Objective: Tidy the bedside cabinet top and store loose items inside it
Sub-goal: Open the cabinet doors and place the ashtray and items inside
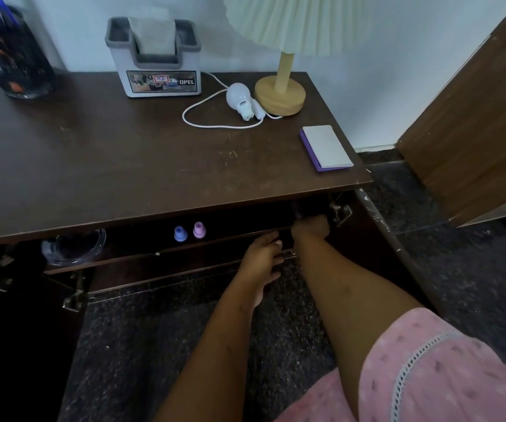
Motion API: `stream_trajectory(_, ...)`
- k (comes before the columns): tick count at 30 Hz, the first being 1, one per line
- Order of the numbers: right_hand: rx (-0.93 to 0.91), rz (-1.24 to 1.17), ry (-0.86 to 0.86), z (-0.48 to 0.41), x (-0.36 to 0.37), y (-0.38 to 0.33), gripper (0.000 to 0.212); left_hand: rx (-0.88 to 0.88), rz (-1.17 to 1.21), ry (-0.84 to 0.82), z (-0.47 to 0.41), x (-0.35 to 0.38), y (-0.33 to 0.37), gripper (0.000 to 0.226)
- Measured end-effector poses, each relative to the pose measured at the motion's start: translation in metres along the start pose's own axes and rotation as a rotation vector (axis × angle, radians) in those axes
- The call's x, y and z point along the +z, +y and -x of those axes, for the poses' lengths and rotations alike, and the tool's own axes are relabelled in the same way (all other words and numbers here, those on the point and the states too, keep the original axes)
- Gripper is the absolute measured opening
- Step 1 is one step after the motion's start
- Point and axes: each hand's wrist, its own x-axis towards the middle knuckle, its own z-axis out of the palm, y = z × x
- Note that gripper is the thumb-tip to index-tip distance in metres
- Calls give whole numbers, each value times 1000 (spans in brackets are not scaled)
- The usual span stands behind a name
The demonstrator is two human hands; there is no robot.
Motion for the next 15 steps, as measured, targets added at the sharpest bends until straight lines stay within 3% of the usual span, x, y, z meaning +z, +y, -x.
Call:
stream_trajectory(5,-146,324,-127,28,-19,-13,40,-11,-112,8,19,3,26,36)
stream_trajectory(8,-234,697,-528,57,-32,-42,24,-1,-227,19,36,-9,56,20)
stream_trajectory(10,-137,738,-861,79,-44,-67,23,26,-297,58,51,-28,77,19)
stream_trajectory(12,-101,829,-1058,101,-56,-94,28,110,-254,116,63,-48,97,18)
stream_trajectory(15,-312,778,-1041,120,-69,-134,27,282,-11,212,78,-71,121,18)
